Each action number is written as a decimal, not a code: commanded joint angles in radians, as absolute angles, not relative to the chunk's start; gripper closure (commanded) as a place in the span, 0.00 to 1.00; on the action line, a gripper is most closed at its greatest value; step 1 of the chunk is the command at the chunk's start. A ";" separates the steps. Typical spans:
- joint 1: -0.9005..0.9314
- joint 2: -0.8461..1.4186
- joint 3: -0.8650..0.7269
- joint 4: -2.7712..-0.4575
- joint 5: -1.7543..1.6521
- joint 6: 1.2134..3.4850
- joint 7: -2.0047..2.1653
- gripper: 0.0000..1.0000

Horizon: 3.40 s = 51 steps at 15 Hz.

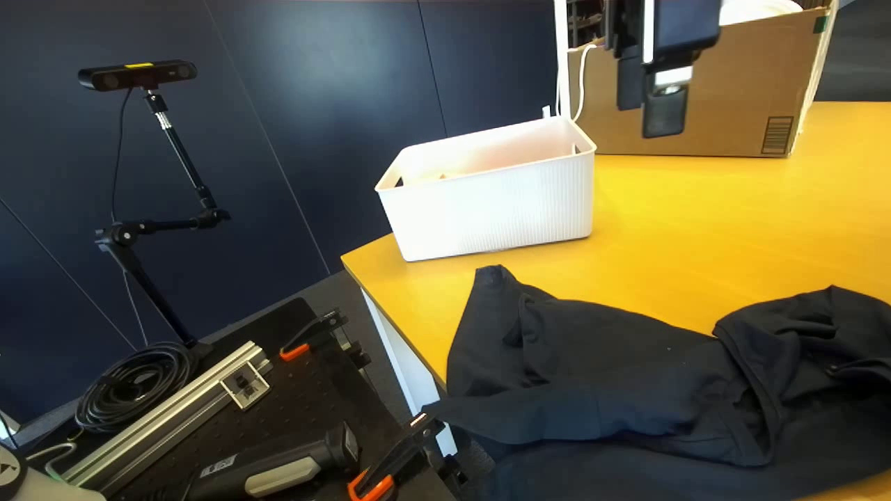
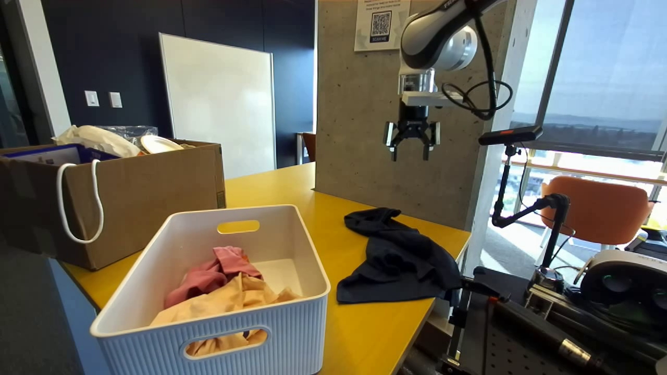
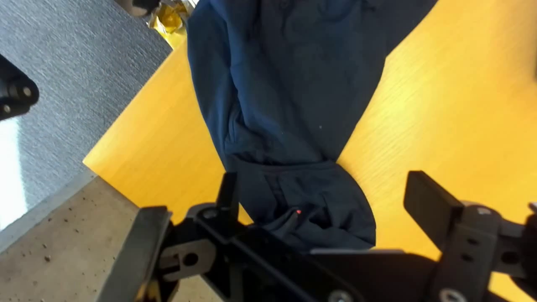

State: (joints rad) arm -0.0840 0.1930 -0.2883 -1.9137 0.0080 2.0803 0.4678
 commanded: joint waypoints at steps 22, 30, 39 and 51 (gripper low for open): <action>-0.187 0.214 -0.223 -2.490 0.087 2.738 0.474 0.00; -0.167 0.392 -0.234 -2.387 0.150 2.804 0.441 0.00; -0.150 0.404 -0.247 -2.378 0.165 2.858 0.431 0.67; -0.068 0.378 -0.387 -2.161 0.062 2.731 0.485 0.99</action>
State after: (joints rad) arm -0.0871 0.3943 -0.3440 -2.2764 0.1008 2.8276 0.4608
